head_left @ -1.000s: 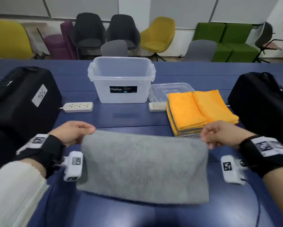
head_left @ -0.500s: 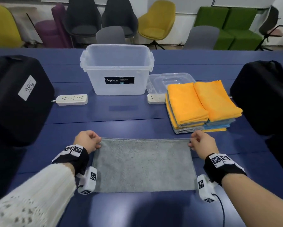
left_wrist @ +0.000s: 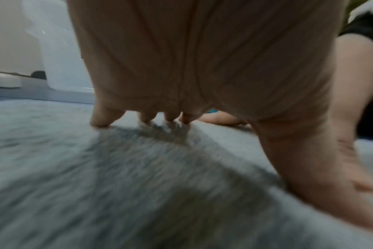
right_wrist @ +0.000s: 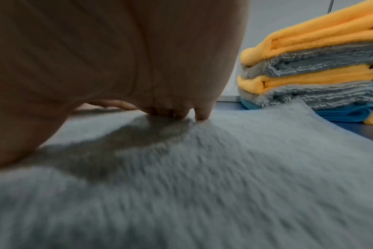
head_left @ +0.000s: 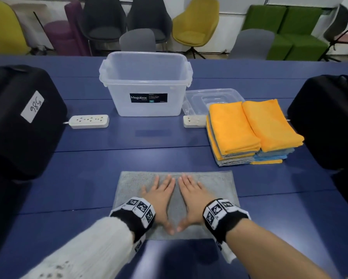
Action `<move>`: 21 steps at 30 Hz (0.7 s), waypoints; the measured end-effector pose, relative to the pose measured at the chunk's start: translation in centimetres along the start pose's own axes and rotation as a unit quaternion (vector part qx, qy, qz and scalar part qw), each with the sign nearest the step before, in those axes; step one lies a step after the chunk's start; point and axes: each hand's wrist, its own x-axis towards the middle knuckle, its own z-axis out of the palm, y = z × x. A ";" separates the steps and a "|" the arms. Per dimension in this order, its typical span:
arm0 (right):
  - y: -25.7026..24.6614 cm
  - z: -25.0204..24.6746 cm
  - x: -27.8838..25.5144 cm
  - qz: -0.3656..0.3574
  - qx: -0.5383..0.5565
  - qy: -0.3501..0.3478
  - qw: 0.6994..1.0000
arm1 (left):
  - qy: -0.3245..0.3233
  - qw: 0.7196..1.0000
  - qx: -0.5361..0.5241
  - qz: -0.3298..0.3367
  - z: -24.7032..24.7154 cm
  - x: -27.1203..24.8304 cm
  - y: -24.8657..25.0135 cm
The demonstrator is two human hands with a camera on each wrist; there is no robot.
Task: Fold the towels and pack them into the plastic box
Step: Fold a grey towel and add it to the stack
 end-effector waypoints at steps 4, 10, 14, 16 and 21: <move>2.7 1.4 -1.1 0.014 -0.015 -0.015 1.000 | -0.013 0.999 0.020 -0.041 0.6 -0.9 -2.9; 10.3 1.7 -5.9 0.118 0.002 -0.042 0.992 | -0.013 0.999 0.026 -0.028 0.5 -3.3 -8.0; 10.6 1.4 -6.1 0.119 0.006 -0.057 0.991 | -0.013 0.999 0.038 -0.024 0.5 -3.1 -7.7; 10.4 1.1 -6.0 0.126 0.040 -0.062 0.989 | -0.016 0.999 0.037 -0.027 0.4 -3.0 -7.6; 10.3 0.9 -5.4 0.224 0.278 0.186 0.915 | -0.015 0.998 0.039 -0.036 0.4 -3.1 -7.4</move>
